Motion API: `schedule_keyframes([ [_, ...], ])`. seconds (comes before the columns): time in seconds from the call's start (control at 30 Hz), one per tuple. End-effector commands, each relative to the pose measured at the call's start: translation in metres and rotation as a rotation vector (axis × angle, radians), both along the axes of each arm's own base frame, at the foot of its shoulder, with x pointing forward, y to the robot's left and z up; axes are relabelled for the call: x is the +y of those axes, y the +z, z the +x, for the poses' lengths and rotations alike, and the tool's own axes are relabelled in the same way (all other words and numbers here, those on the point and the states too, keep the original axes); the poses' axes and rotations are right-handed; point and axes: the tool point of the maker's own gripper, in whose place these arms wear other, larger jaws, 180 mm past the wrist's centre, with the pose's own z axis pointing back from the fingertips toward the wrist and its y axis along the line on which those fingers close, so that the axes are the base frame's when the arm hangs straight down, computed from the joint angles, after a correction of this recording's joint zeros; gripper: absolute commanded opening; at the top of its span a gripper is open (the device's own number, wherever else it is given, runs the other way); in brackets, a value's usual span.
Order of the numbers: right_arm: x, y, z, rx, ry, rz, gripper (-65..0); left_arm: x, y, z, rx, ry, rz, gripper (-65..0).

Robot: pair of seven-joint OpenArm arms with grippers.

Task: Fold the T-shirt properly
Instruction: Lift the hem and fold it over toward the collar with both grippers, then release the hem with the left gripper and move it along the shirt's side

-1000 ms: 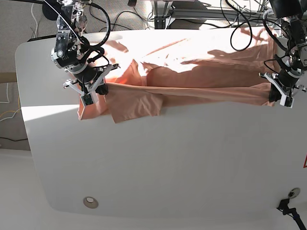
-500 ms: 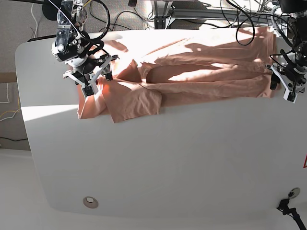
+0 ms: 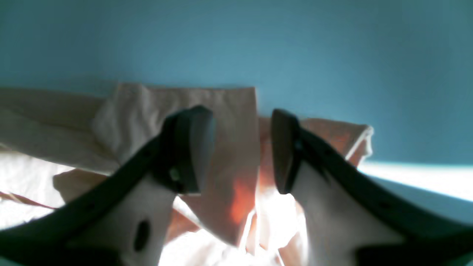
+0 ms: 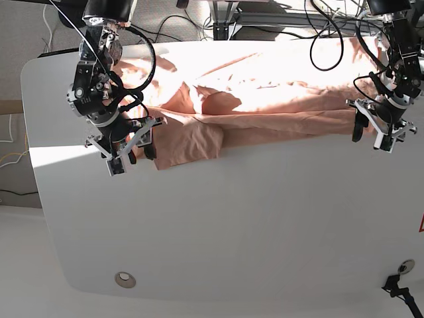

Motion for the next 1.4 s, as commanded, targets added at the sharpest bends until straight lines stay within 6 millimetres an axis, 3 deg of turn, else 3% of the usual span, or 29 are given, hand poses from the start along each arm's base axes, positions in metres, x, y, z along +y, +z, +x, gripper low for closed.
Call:
schedule_keyframes([
  [0.0,0.01,0.004,0.005,-0.022,0.017,0.029,-51.8,-0.007,0.007,-0.001,-0.024,-0.015,0.0,-41.3],
  [0.03,0.016,-0.001,0.004,-0.013,0.039,0.04,-62.6,-0.01,0.002,-0.006,-0.009,-0.017,0.007,-48.1],
  [0.13,0.027,-0.021,-0.005,0.042,0.089,0.052,-65.0,-0.012,-0.007,-0.014,0.017,-0.005,0.022,-65.0],
  [0.3,0.028,-0.063,-0.027,0.145,0.1,0.083,-65.0,-0.009,-0.033,-0.038,0.107,0.002,0.038,-65.0],
  [0.5,0.02,-0.102,-0.045,0.215,0.069,0.111,-65.0,-0.007,-0.064,-0.051,0.201,0.003,0.015,-65.0],
  [0.63,0.011,-0.113,-0.045,0.218,0.051,0.118,-65.0,-0.017,-0.07,-0.03,0.209,-0.051,0.014,-65.0],
  [0.87,0.002,-0.118,-0.035,0.212,0.039,0.115,-65.0,-0.029,-0.064,0.024,0.17,-0.101,0.006,-65.0],
  [1.0,-0.003,-0.112,-0.026,0.19,0.032,0.109,-65.0,-0.03,-0.057,0.033,0.148,-0.105,0.008,-65.0],
  [1.13,-0.021,-0.106,-0.02,0.169,-0.022,0.108,-65.0,-0.021,-0.029,0.039,0.078,-0.11,0.051,-65.0],
  [1.23,-0.022,-0.104,-0.017,0.164,-0.023,0.108,-65.0,0.007,-0.001,0.039,0.005,-0.035,0.075,-64.7],
  [1.37,-0.022,-0.104,-0.017,0.164,-0.021,0.108,-65.0,0.041,0.018,0.032,-0.001,0.093,-0.002,-25.2],
])
